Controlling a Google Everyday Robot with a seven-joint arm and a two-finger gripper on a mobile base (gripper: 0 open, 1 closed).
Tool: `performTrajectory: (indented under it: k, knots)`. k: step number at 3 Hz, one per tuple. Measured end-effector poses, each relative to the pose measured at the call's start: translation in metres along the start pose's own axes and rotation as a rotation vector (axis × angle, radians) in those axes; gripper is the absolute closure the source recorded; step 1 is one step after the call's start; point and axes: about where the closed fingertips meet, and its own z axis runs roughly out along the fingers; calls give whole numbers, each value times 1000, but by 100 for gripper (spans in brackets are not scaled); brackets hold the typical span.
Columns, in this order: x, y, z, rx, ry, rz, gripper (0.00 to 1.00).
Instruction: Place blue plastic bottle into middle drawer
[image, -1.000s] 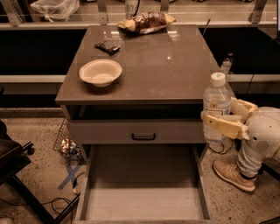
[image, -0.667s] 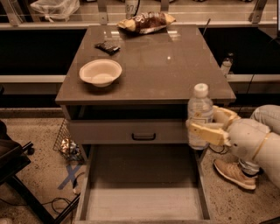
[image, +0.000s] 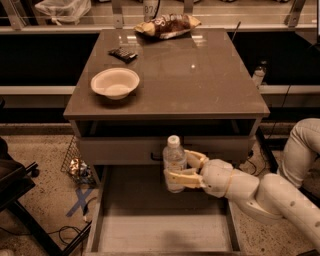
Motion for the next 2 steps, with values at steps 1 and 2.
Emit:
performTrajectory:
  k: [1, 2]
  knots:
    - [53, 5, 31, -53, -3, 32, 100]
    - [115, 13, 54, -67, -6, 68, 100]
